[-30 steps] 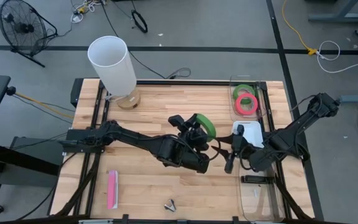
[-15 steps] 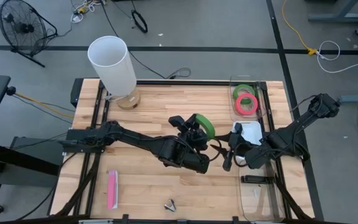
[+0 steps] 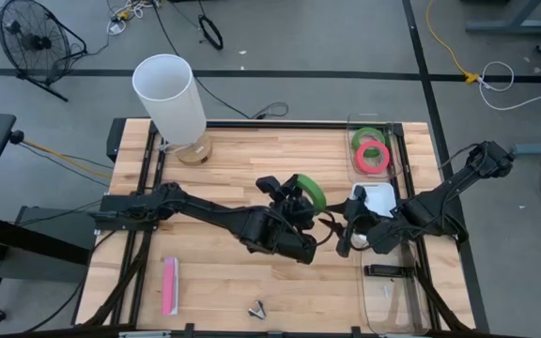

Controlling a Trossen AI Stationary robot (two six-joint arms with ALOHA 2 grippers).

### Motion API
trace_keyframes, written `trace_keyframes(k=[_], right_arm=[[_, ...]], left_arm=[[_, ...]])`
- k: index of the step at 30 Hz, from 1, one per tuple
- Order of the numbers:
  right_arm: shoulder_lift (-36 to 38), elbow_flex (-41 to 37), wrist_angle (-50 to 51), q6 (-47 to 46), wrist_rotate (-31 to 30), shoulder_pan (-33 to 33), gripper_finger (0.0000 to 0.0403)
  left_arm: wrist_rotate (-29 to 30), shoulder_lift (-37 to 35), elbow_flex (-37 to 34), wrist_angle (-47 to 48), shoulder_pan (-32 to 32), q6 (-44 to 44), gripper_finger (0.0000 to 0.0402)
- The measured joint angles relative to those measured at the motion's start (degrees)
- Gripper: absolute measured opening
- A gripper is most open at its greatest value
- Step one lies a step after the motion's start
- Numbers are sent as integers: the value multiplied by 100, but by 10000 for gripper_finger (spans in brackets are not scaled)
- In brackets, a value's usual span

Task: Pick and place Stapler, Stapler remover, tape
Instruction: Put the green masking tape into the top transparent bin

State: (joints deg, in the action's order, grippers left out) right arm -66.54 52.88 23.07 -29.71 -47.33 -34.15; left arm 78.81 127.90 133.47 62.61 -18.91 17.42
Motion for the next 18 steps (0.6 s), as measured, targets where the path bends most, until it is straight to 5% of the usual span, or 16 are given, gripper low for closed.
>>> trace_keyframes(k=[8, 18], right_arm=[[0, 0, -31, 68, -103, -2, 162], [0, -2, -1478, 1155, -587, 152, 162]], left_arm=[[-36, 0, 0, 15, 5, 3, 89], [3, -16, 2, 39, 5, 153, 89]])
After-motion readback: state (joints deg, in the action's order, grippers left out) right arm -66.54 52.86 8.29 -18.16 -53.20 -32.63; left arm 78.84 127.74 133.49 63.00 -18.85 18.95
